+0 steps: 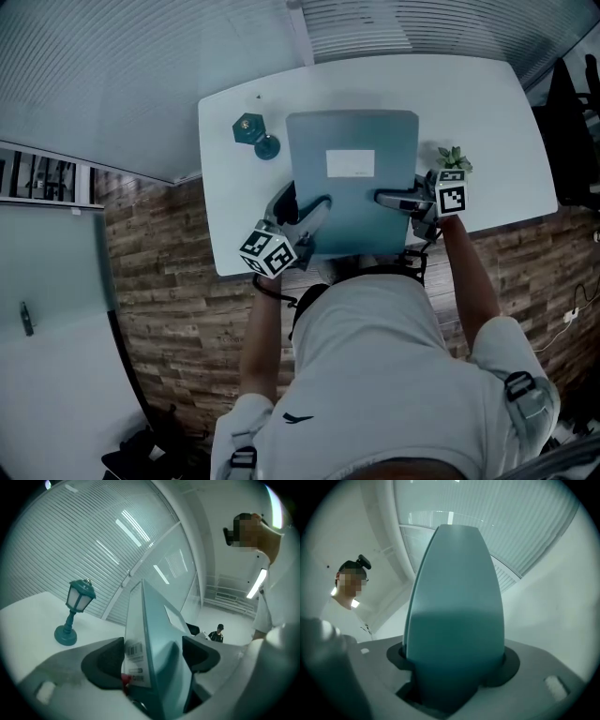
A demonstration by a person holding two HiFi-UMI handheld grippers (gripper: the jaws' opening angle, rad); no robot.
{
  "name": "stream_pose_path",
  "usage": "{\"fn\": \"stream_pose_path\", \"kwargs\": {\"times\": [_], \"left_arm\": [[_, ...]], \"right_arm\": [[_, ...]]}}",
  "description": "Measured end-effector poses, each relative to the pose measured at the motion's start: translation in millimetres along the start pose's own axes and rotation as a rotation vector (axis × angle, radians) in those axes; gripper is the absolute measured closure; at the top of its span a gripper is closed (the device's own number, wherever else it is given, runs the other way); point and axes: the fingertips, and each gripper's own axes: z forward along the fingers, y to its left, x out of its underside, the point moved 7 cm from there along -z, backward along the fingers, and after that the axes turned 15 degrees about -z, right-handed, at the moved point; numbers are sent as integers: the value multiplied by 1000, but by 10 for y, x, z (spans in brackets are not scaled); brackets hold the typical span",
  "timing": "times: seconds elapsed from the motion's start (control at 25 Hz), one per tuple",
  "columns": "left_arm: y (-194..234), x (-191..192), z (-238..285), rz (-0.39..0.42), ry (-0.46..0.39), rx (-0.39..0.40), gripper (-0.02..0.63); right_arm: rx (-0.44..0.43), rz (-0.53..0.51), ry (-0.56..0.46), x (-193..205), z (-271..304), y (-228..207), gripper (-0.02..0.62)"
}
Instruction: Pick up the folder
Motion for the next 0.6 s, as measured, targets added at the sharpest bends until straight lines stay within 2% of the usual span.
{"fn": "stream_pose_path", "kwargs": {"times": [0.08, 0.2, 0.36, 0.48, 0.6], "left_arm": [[-150, -148, -75, -7, -28, 53, 217], [-387, -339, -155, 8, -34, 105, 227], [-667, -555, -270, 82, -26, 172, 227], [-829, -737, -384, 150, -96, 175, 227], [-860, -878, -540, 170, -207, 120, 241]], "right_arm": [[-31, -46, -43, -133, -46, 123, 284], [-76, -106, -79, -309, -81, 304, 289], [-110, -193, -121, -493, -83, 552, 295], [-120, -254, -164, -628, -30, 695, 296], [-105, -267, -225, -725, 1, 755, 298]]}}
